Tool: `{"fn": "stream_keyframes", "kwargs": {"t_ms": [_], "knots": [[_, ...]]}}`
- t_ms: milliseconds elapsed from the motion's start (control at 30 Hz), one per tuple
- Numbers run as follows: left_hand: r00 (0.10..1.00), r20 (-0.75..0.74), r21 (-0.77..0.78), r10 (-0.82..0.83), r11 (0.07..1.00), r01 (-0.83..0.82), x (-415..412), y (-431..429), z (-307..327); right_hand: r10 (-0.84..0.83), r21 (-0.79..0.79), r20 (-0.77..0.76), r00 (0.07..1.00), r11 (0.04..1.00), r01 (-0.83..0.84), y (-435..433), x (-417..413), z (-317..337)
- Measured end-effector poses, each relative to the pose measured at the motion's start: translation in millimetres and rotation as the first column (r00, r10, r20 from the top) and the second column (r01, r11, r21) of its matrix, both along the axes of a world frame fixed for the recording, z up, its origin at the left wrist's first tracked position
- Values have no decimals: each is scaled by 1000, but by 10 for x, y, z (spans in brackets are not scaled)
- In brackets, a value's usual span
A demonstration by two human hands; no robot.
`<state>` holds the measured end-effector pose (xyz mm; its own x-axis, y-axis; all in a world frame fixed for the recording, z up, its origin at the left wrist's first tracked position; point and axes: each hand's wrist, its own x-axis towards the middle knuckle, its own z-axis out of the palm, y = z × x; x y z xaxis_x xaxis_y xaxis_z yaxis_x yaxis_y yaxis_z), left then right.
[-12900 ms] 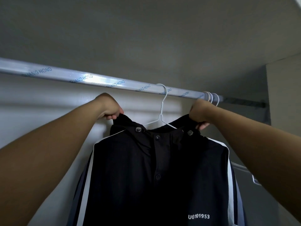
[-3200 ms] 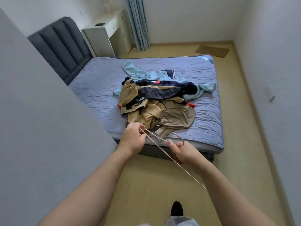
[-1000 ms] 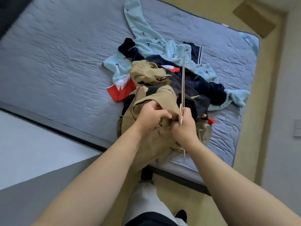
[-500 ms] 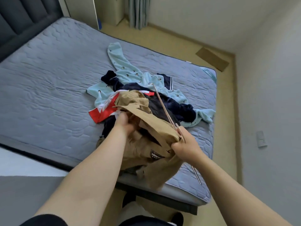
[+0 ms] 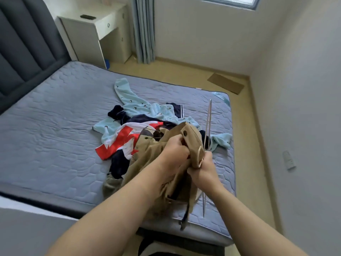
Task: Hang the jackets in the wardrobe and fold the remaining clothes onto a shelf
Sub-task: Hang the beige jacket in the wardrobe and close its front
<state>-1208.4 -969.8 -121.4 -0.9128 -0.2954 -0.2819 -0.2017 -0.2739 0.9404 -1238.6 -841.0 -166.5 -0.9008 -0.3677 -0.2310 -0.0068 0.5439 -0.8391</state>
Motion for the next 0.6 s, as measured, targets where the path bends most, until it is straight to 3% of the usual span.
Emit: {"fn": "stream_keyframes", "kwargs": {"t_ms": [67,167,267,333,400,467,533,600], "knots": [[998,-36,-32,-47,998,46,10,-94,60,-70,-58,-49,996,996,67,-4,-63,40],[996,-17,-43,-84,996,83,45,-270,41,-46,-54,-33,998,998,45,-7,-185,119],[991,43,-211,124,971,-112,-19,-384,-229,57,8,6,998,998,-57,-3,-262,210],[939,173,-149,296,951,-272,-111,-483,-468,147,71,13,989,986,-148,23,-289,281],[905,276,-132,323,946,-297,-210,-588,-657,214,115,2,977,970,-213,76,-297,343],[966,233,-271,108,962,-42,-314,-690,-789,230,111,4,973,967,-229,165,-296,377],[955,254,-488,-155,832,265,-331,-638,-798,183,112,19,983,977,-184,281,-326,358],[938,284,-591,-200,733,335,-308,-531,-775,100,160,33,994,982,-104,399,-379,303]]}}
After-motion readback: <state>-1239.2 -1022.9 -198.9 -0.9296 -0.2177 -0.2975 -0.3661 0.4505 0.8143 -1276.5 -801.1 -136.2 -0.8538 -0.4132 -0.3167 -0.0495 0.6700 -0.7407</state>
